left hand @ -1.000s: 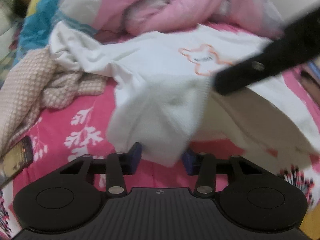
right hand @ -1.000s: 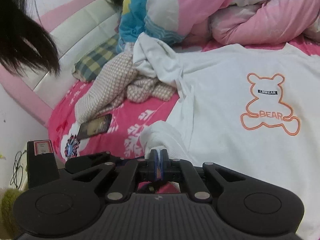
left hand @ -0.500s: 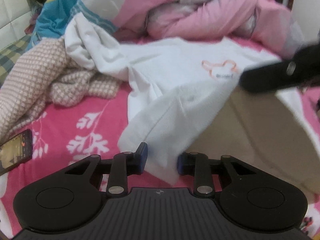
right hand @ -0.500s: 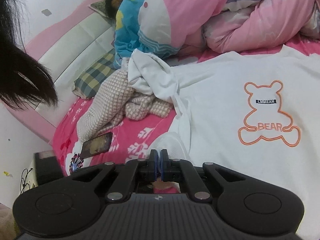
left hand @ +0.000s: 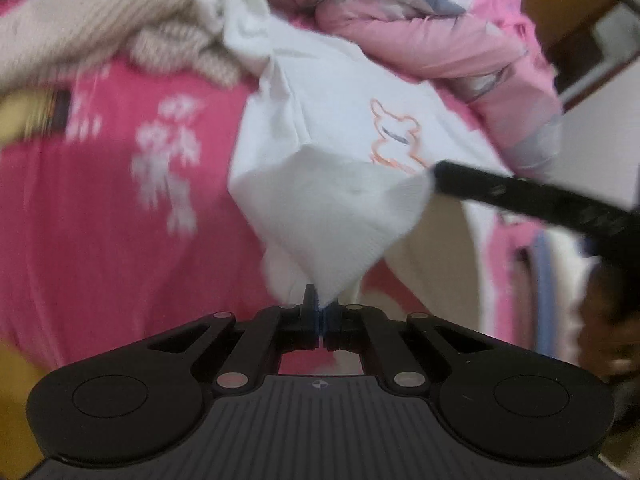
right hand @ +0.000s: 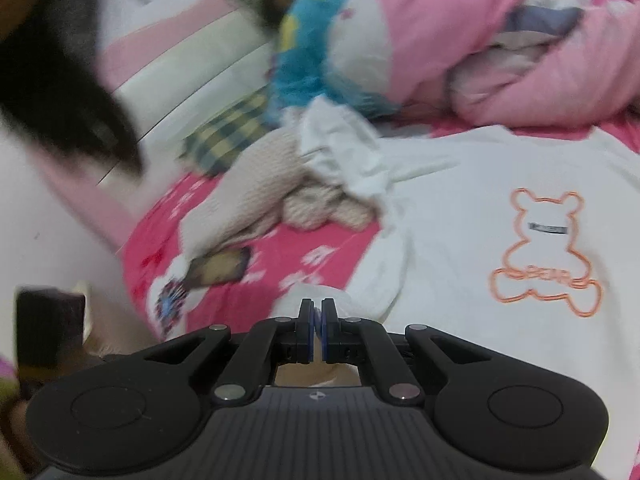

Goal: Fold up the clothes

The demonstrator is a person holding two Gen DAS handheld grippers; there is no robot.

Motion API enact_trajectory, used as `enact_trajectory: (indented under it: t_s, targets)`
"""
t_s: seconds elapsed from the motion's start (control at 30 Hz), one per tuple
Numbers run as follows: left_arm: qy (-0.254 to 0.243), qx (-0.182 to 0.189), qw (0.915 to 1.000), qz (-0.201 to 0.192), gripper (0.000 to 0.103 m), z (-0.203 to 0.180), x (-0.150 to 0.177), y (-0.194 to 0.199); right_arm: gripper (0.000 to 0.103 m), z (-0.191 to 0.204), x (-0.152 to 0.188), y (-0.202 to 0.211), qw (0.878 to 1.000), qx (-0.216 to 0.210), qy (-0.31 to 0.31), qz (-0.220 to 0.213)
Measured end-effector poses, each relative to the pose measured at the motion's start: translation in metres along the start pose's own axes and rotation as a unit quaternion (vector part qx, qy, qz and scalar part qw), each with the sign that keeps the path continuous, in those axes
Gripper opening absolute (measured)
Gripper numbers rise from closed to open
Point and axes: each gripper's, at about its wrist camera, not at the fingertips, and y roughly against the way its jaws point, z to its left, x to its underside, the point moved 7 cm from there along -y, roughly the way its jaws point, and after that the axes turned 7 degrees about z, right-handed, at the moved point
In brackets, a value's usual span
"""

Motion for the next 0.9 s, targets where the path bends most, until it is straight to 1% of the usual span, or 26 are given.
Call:
enact_trajectory:
  t_s: [0.07, 0.1, 0.2, 0.33, 0.43, 0.5, 0.53, 0.57, 0.63, 0.7, 0.77, 0.83, 0.9]
  targets:
    - [0.028, 0.007, 0.9994, 0.020, 0.000, 0.009, 0.015, 0.004, 0.003, 0.013, 0.011, -0.007, 0.999, -0.008, 0.027, 0.026]
    - [0.053, 0.009, 0.9982, 0.027, 0.000, 0.017, 0.020, 0.002, 0.003, 0.017, 0.018, -0.012, 0.998, -0.010, 0.039, 0.044]
    - [0.128, 0.017, 0.9905, 0.048, 0.000, 0.043, 0.034, -0.005, 0.003, 0.027, 0.044, -0.033, 0.992, -0.010, 0.072, 0.099]
    - [0.132, -0.009, 0.9893, 0.060, 0.000, 0.067, 0.046, -0.028, 0.003, 0.037, 0.082, -0.061, 0.979, -0.006, 0.114, 0.169]
    - [0.087, -0.035, 0.9933, 0.068, 0.000, 0.073, 0.052, -0.047, 0.003, 0.044, 0.110, -0.080, 0.965, -0.002, 0.145, 0.220]
    - [0.043, -0.046, 0.9951, 0.077, 0.001, 0.072, 0.055, -0.057, 0.004, 0.042, 0.128, -0.094, 0.959, 0.013, 0.153, 0.240]
    - [0.025, -0.050, 0.9954, 0.078, 0.002, 0.072, 0.055, -0.058, 0.004, 0.043, 0.135, -0.099, 0.957, 0.011, 0.151, 0.247]
    - [0.017, -0.048, 0.9957, 0.078, 0.007, 0.073, 0.054, -0.057, 0.004, 0.044, 0.141, -0.102, 0.956, 0.005, 0.149, 0.255]
    - [0.004, -0.046, 0.9956, 0.081, 0.012, 0.076, 0.054, -0.052, 0.006, 0.048, 0.144, -0.103, 0.955, -0.009, 0.133, 0.266]
    - [-0.017, -0.063, 0.9933, 0.095, 0.033, 0.083, 0.061, -0.045, 0.006, 0.053, 0.141, -0.094, 0.957, -0.040, 0.111, 0.267]
    - [-0.029, -0.076, 0.9913, 0.104, 0.035, 0.091, 0.066, -0.035, 0.006, 0.054, 0.132, -0.080, 0.959, -0.063, 0.088, 0.261]
    - [-0.041, -0.088, 0.9890, 0.112, 0.035, 0.098, 0.070, -0.024, 0.006, 0.048, 0.114, -0.066, 0.966, -0.067, 0.065, 0.239]
    - [-0.038, -0.092, 0.9915, 0.083, 0.035, 0.098, 0.054, -0.015, 0.006, 0.033, 0.090, -0.056, 0.976, -0.059, 0.023, 0.207]
